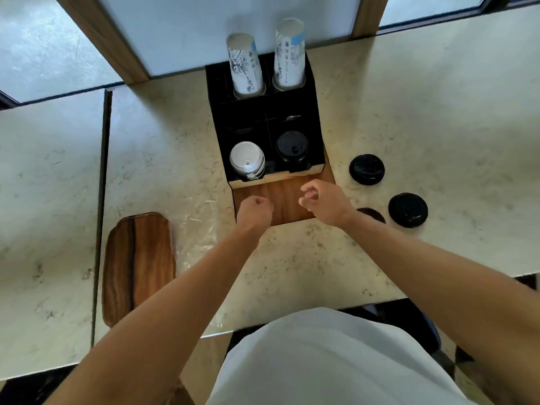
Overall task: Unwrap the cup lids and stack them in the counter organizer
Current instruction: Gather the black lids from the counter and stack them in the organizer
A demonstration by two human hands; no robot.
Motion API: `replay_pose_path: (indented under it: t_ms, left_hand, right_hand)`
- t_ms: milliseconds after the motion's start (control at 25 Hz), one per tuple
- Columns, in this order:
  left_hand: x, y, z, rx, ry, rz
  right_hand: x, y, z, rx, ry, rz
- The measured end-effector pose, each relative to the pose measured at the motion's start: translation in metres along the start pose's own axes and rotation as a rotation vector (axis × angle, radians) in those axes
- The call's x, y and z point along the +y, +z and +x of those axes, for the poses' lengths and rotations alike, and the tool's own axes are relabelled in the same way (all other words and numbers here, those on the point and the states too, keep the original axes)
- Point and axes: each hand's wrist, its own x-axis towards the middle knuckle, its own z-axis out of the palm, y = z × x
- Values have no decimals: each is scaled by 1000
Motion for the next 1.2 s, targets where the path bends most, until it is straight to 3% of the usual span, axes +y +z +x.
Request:
replay_pose_path:
  t_ms: [360,800,1080,1200]
  left_hand:
    - [9,83,-17,-218,25,140]
    - [0,134,-32,-265,-105,142]
    - [1,139,-32,-287,-189,43]
    - [-1,137,-28,-304,-226,-34]
  right_hand:
    - [84,-42,-52,277,263,-1]
    - [118,-32,-69,155,246,-308]
    - [122,-24,-58,137,197,-334]
    - [125,-24,-62,174,158,-223]
